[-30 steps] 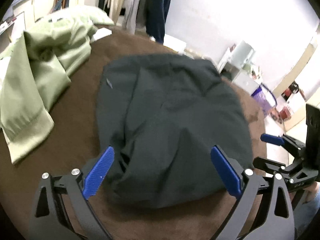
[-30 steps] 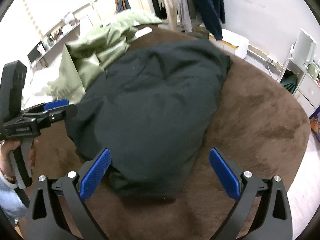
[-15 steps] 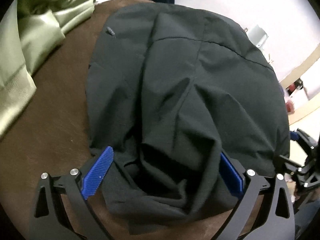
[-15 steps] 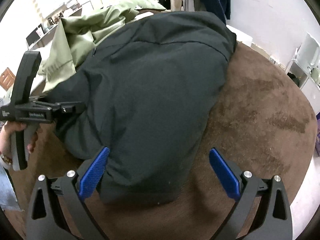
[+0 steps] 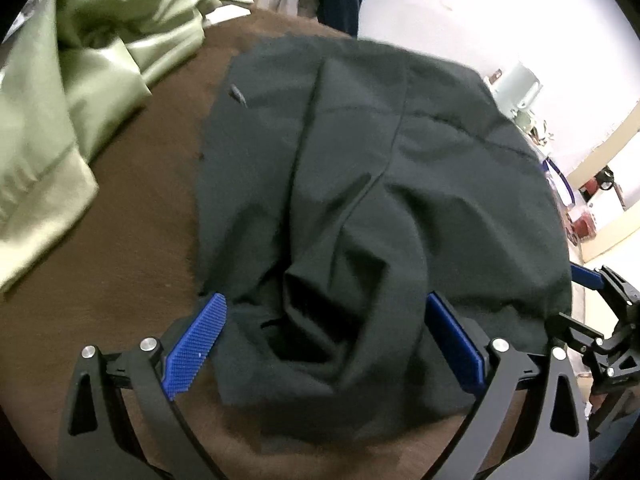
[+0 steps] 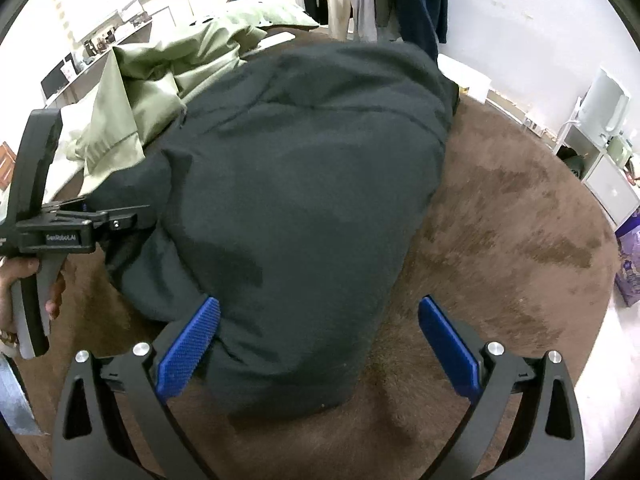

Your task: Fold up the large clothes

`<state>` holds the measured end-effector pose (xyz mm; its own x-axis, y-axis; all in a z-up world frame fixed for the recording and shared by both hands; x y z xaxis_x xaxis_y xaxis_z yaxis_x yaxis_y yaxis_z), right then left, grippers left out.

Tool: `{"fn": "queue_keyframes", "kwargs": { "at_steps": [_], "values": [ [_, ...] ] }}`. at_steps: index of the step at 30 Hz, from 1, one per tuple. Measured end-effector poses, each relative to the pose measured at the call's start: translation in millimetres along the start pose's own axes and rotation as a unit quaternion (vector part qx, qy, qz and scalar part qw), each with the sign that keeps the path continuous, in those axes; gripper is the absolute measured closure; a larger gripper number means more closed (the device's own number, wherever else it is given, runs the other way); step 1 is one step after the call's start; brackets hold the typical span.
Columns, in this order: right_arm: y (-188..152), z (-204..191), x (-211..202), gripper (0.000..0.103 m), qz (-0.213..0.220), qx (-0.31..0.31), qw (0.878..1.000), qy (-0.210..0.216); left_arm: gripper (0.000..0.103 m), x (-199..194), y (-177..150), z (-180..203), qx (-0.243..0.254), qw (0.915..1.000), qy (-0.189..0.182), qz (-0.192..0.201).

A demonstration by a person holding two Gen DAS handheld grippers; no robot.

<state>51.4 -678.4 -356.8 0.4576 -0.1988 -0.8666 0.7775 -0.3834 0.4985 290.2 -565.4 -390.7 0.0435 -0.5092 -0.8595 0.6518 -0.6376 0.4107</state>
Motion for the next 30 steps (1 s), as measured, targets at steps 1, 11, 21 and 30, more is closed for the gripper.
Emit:
{"fn": "queue_keyframes", "kwargs": {
  "at_steps": [1, 11, 21, 30],
  "values": [
    [3, -2, -6, 0.006, 0.000, -0.002, 1.000, -0.004, 0.007, -7, 0, 2, -0.001, 1.0000, 0.002, 0.003],
    [22, -22, -85, 0.006, 0.010, 0.016, 1.000, -0.021, 0.006, -83, -1, 25, 0.014, 0.9997, 0.020, 0.004],
    [20, -53, -186, 0.006, 0.016, 0.028, 0.998, -0.056, 0.006, -184, -20, 37, 0.041, 0.9976, 0.056, 0.002],
    [-3, -88, -259, 0.006, 0.018, 0.041, 0.997, -0.065, 0.006, -254, -64, 51, 0.053, 0.9980, 0.033, 0.002]
  ]
}}
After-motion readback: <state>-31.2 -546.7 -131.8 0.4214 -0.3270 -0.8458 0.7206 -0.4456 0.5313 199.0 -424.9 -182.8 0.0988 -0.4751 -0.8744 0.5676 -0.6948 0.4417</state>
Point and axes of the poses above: each gripper's, at about its wrist camera, not at the fingertips, and x roughly the way its jaws point, z to its right, y to its top, the point moved 5 cm from there along x, roughly the way its jaws point, and after that the axes turned 10 degrees about -x, right-handed, at the moved point
